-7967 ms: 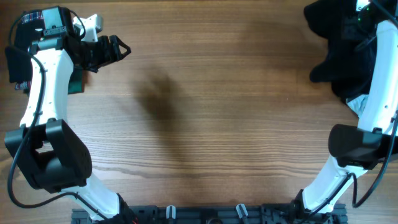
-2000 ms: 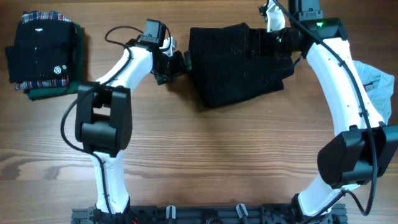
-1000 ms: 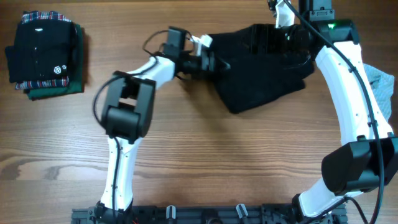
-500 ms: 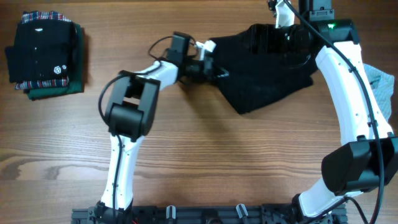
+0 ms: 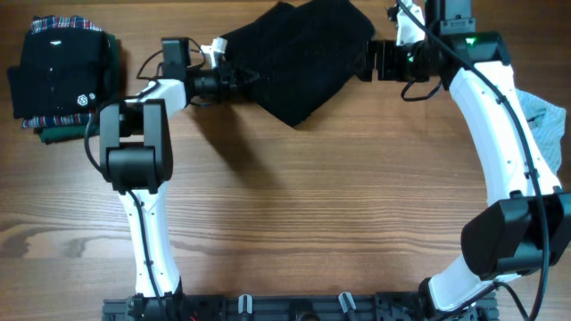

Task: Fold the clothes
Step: 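Lift the skirt with the left gripper and carry it left, then lower the skirt onto the clothes stack at upper left with the left gripper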

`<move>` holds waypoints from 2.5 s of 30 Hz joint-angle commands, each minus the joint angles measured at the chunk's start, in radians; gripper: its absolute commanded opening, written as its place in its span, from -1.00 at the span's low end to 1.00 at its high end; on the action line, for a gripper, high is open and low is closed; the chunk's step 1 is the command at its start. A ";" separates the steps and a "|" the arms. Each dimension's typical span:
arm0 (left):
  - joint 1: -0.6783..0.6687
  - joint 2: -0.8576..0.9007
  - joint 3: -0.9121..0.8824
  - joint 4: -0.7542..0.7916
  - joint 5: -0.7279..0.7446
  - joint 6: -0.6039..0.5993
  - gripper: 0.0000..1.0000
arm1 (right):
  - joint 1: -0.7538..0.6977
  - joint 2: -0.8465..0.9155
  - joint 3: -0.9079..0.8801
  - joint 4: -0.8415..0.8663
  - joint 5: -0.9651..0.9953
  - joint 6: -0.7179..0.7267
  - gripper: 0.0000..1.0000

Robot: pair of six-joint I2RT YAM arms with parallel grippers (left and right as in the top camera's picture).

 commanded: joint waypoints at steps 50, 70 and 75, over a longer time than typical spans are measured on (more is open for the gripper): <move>0.197 -0.467 0.246 0.023 -0.642 0.088 -0.92 | 0.034 0.026 -0.010 0.063 0.045 -0.051 0.98; 0.439 -0.466 0.430 -0.006 -0.727 0.087 -0.92 | 0.034 0.026 -0.010 0.041 0.025 -0.027 0.98; 0.486 -0.462 0.430 0.032 -0.750 0.095 -0.92 | 0.035 0.026 -0.010 0.033 0.018 -0.002 0.98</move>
